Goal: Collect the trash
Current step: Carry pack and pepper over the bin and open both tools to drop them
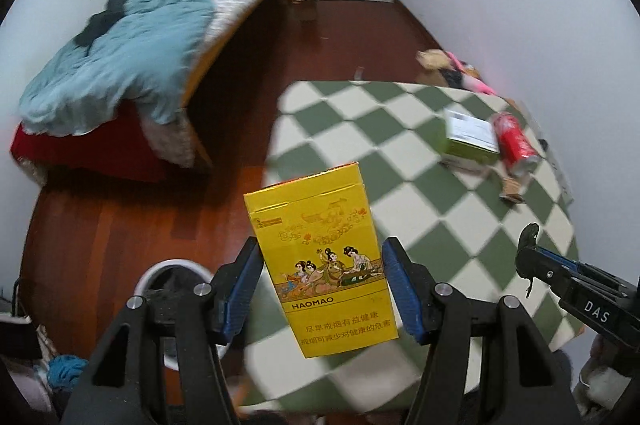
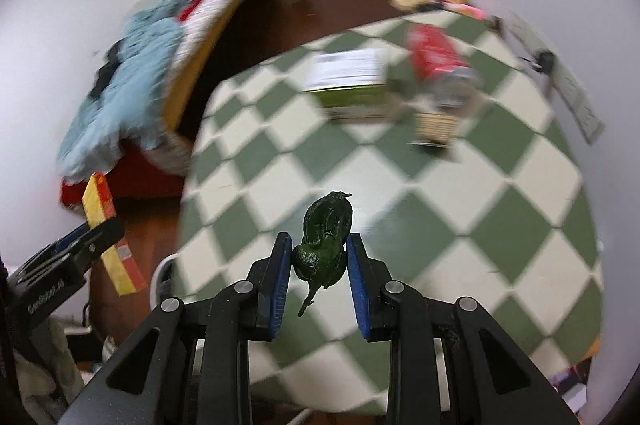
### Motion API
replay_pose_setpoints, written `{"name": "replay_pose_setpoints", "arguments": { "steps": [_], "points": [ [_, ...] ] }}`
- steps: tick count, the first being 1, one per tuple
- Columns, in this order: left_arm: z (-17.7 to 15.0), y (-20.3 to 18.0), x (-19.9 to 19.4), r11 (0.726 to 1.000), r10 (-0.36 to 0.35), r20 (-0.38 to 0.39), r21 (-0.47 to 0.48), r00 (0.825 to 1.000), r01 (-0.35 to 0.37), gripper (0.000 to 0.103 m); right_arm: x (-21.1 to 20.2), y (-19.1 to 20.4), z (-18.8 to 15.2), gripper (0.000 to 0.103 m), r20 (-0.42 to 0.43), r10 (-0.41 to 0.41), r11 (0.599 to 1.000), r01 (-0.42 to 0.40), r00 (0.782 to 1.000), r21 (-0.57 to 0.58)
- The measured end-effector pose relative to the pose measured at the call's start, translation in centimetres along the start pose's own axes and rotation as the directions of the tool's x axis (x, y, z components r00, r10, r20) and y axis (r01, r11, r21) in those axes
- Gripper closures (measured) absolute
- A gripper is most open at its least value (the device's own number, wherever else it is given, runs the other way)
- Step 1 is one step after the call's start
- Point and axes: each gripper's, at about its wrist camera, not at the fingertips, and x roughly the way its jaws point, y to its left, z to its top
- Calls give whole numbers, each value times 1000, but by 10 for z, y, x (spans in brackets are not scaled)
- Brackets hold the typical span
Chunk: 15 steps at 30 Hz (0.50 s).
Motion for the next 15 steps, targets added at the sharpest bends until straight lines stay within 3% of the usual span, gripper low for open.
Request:
{"name": "replay_pose_setpoints", "arguments": {
  "steps": [5, 8, 12, 15],
  "points": [
    [-21, 91, -5, 994, 62, -38, -91, 997, -65, 45, 36, 101, -16, 74, -78, 106, 986, -114, 991, -119],
    [-42, 153, 10, 980, 74, -115, -173, 991, -93, 45, 77, 159, -30, 74, -165, 138, 969, -167, 977, -181],
    [-78, 229, 54, 948, 37, -250, -297, 967, -113, 45, 144, 219, -55, 74, -295, 142, 951, -212, 945, -223],
    [-105, 273, 94, 918, -17, -337, -379, 941, -119, 45, 201, 259, -75, 74, -383, 95, 938, -212, 919, -276]
  ]
}}
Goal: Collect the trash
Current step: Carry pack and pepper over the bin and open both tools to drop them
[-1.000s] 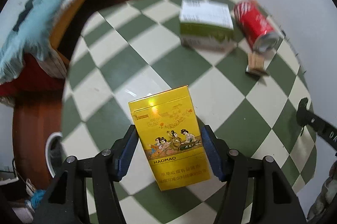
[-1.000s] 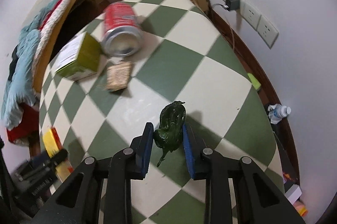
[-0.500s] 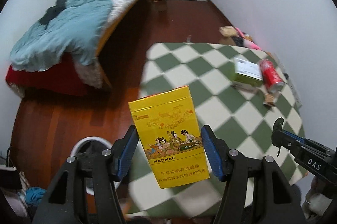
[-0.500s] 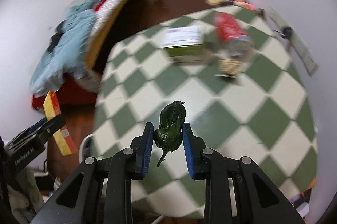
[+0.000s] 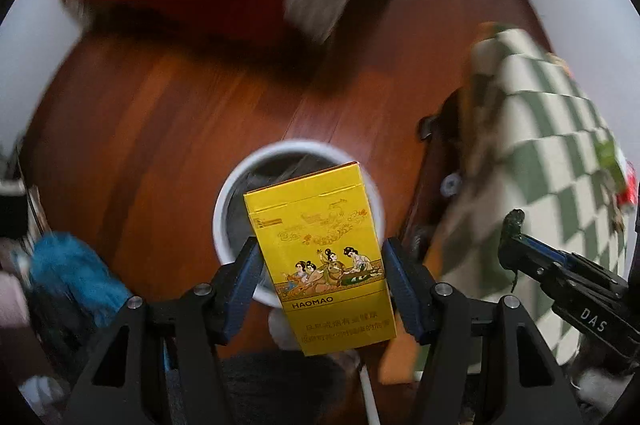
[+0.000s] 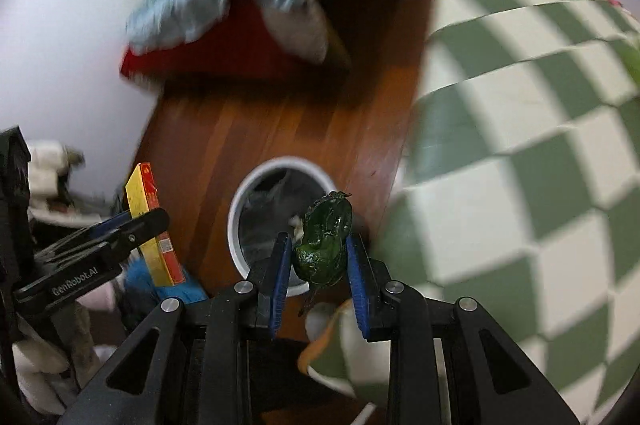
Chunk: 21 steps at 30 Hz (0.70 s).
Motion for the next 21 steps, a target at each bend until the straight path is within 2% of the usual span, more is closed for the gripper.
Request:
{"name": "replay_pose_setpoints", "arguments": {
  "steps": [6, 11, 13, 14, 15, 18, 20, 21],
  "points": [
    [14, 40, 69, 995, -57, -141, -89, 988, 45, 45, 104, 30, 15, 74, -174, -46, 998, 37, 984, -53],
    [24, 59, 99, 987, -80, -184, -149, 980, 53, 42, 157, 29, 21, 73, -257, -75, 996, 62, 964, -58],
    [25, 65, 104, 983, -92, -184, -172, 979, 60, 29, 173, 29, 23, 72, -289, -84, 996, 71, 954, -55],
    [25, 67, 105, 982, -93, -179, -182, 979, 60, 15, 180, 29, 22, 72, -309, -81, 996, 68, 948, -51],
    [24, 72, 101, 981, -96, -176, -186, 980, 63, 10, 184, 28, 23, 69, -318, -81, 996, 69, 945, -49],
    [21, 80, 98, 980, -92, -174, -193, 980, 57, 10, 193, 27, 20, 37, -334, -85, 996, 71, 939, -53],
    [17, 81, 94, 982, -71, -162, -187, 984, 40, 10, 195, 28, 18, 29, -338, -102, 994, 85, 936, -64],
    [14, 81, 90, 983, -51, -151, -184, 987, 22, 10, 196, 29, 17, 22, -339, -116, 993, 96, 934, -74]
  ]
}}
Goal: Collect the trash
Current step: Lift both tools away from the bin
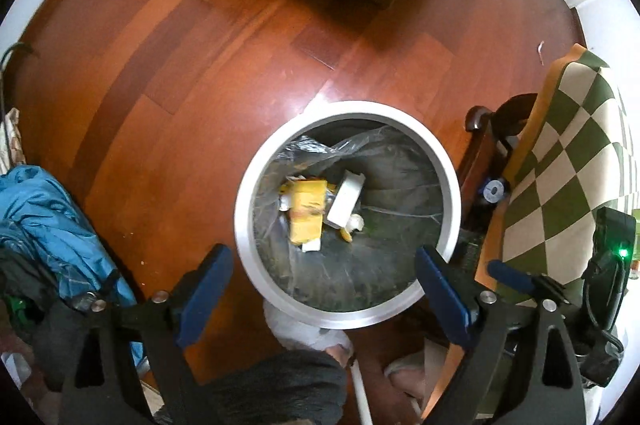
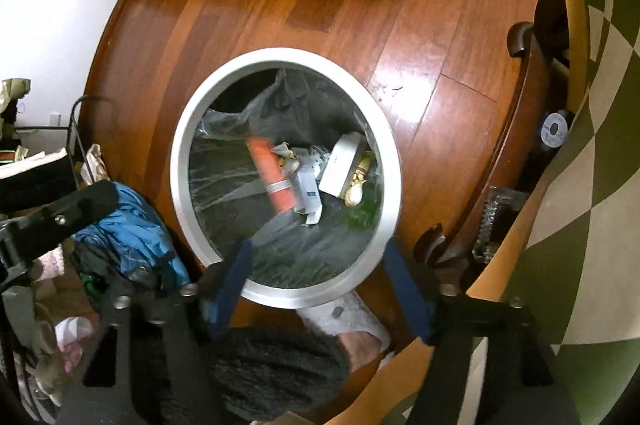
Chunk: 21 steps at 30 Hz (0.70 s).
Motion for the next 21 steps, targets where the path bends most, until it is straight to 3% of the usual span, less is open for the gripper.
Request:
{"name": "replay_pose_setpoints", "arguments": {
  "steps": [1, 3, 9, 21],
  "points": [
    [-2, 0, -2, 1000, 14, 14, 2, 1000, -14, 10, 0, 0, -2, 12, 0, -9, 1000, 9, 1000, -4],
    [-9, -2, -8, 998, 57, 61, 13, 997, -57, 10, -2, 2, -6, 2, 7, -48, 999, 48, 999, -19],
    [-27, -6, -18, 987, 149, 126, 38, 981, -154, 10, -13, 10, -17, 2, 46, -129, 990, 131, 991, -46],
    [-53, -11, -54, 982, 173, 204, 37, 964, -184, 10, -53, 19, -36, 2, 117, -151, 986, 159, 982, -57]
  ]
}}
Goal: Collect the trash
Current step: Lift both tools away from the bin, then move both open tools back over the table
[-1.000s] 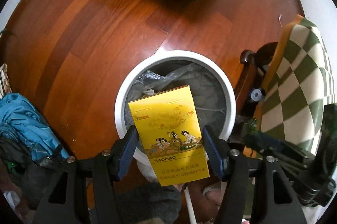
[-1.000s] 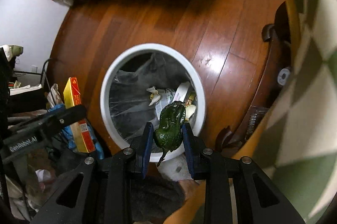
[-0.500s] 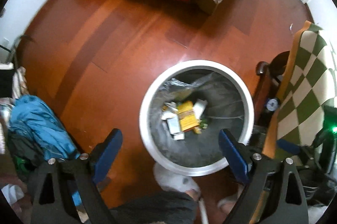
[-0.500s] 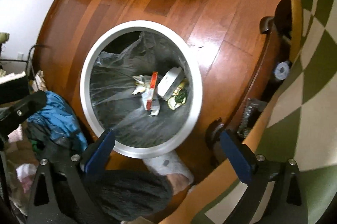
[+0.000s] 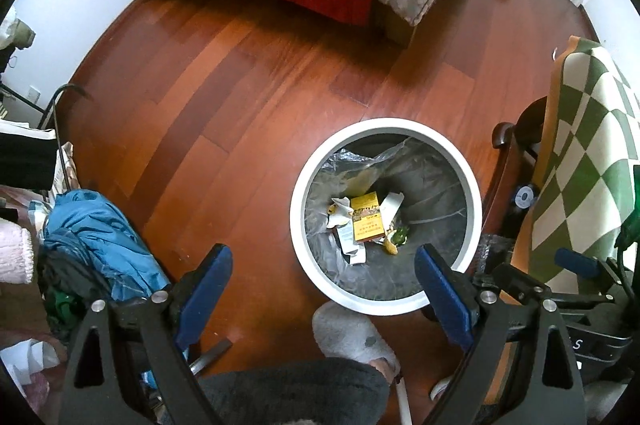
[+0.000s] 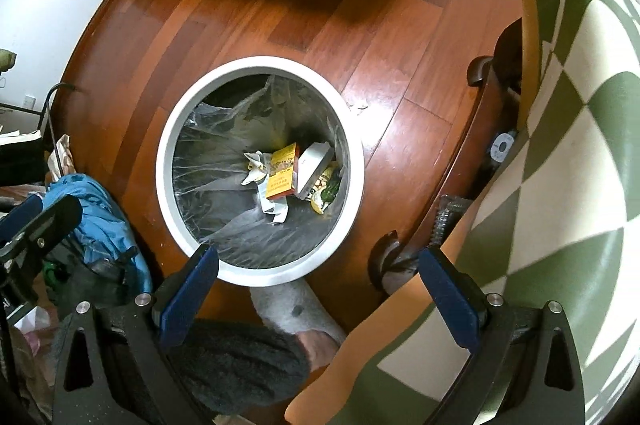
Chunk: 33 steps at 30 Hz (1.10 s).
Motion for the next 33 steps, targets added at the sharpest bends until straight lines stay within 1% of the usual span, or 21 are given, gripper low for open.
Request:
{"name": "replay_pose_setpoints", "arguments": {
  "steps": [8, 14, 18, 22, 25, 26, 29, 31, 33],
  "points": [
    [-10, 1, -43, 1000, -1, 72, -7, 997, 1, 10, -45, 2, -14, 2, 69, 19, 1000, -18, 997, -11],
    [-22, -4, -86, 1000, -6, 144, 4, 989, 5, 10, -96, -1, -32, 2, 149, 45, 999, -43, 988, -17],
    [-32, -9, -117, 1000, -12, 194, 10, 981, 10, 10, -135, -5, -49, 2, 210, 79, 997, -77, 974, -17],
    [-41, -18, -149, 1000, -4, 251, 18, 968, -1, 10, -173, -13, -68, 2, 273, 135, 990, -140, 953, 0],
    [-46, -32, -169, 1000, 8, 288, 21, 958, -15, 10, -199, -29, -83, 2, 323, 177, 980, -198, 930, 33],
    [-49, -36, -175, 1000, 8, 299, 24, 954, -16, 10, -210, -40, -90, 2, 344, 195, 973, -226, 918, 52],
    [-50, -63, -184, 999, -27, 325, 44, 945, 13, 10, -228, -70, -106, 2, 382, 214, 956, -273, 899, 108],
    [-51, -87, -181, 997, -50, 321, 71, 946, 29, 10, -240, -103, -119, 2, 405, 209, 941, -296, 890, 165],
    [-49, -122, -172, 992, -74, 294, 118, 953, 40, 10, -249, -141, -128, 2, 425, 180, 927, -297, 887, 227]
  ]
}}
